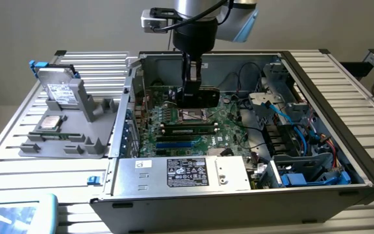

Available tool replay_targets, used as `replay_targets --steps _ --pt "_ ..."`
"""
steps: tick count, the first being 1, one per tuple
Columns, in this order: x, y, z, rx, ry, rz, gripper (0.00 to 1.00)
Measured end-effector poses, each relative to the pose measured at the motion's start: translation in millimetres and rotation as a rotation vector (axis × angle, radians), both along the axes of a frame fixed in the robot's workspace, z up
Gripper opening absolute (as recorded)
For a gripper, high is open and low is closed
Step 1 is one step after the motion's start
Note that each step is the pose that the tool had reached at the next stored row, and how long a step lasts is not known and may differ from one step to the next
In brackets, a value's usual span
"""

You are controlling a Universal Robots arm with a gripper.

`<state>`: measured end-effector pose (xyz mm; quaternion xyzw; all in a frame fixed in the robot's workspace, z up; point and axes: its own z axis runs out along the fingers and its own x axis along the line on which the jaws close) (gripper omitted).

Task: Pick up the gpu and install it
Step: 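Insert the gpu into the slot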

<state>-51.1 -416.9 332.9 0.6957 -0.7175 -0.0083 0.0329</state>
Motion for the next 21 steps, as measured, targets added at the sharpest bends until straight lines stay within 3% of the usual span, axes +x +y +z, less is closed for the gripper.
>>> replay_targets --steps 13,21 --pt "-0.7 -0.8 -2.2 -0.0020 0.0000 0.000 0.27" --pt "-1.3 -10.1 -5.8 -0.0020 0.0001 0.000 0.27"
